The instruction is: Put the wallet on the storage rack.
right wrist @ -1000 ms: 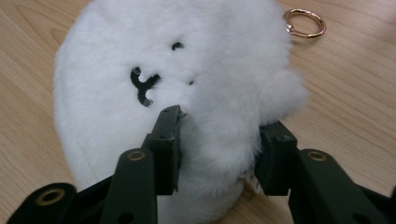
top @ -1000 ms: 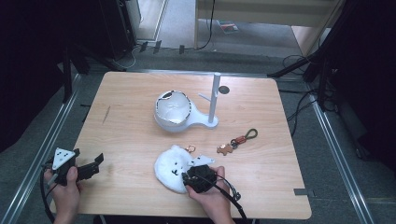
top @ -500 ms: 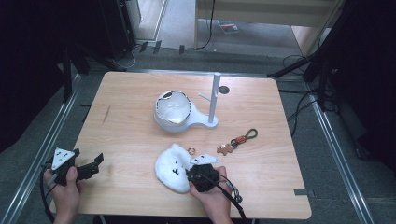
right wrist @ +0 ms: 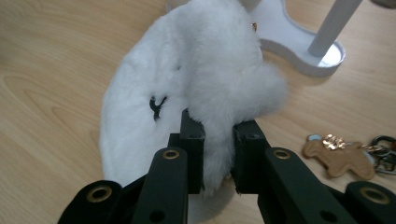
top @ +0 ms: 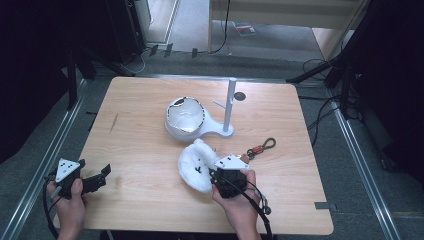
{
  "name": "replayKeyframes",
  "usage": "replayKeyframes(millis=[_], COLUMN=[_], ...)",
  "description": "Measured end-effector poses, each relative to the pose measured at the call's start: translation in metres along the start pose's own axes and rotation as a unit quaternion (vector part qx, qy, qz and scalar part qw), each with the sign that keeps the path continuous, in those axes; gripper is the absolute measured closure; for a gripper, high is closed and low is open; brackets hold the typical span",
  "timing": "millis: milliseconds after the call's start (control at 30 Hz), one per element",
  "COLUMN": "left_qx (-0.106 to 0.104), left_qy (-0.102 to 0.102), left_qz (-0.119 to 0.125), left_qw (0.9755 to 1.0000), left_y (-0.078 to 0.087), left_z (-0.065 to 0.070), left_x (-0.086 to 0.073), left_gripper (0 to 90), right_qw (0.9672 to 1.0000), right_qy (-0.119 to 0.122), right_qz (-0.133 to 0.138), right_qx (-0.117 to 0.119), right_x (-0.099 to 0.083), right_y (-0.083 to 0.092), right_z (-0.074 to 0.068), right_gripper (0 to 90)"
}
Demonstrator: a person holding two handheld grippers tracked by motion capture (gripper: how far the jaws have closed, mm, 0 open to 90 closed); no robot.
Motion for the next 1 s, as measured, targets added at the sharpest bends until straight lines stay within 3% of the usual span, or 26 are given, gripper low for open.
replayKeyframes(millis=[367, 1000], left_qx=[0.0, -0.001], left_qy=[-0.001, 0.0], left_qz=[0.0, 0.001], left_qw=[1.0, 1.0], left_y=[0.0, 0.0], left_z=[0.0, 0.0], left_x=[0.0, 0.0], left_gripper=[7.0, 7.0], right_qw=[0.9985, 0.9949], right_qy=[0.017, 0.034], right_qz=[0.043, 0.07], right_qx=[-0.029, -0.064], right_x=[0.033, 0.077], right_y=[0.018, 0.017], right_z=[0.0, -0.006], right_gripper=[78.2, 77.7])
Point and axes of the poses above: each handheld gripper's, and its own axes: y roughly backward along the jaws, x roughly out of its top, z roughly to its right, the point moved 1 cm from there along -y, roughly forward along the jaws, and after that the axes turned 11 degrees about -y, right-handed, at the moved point
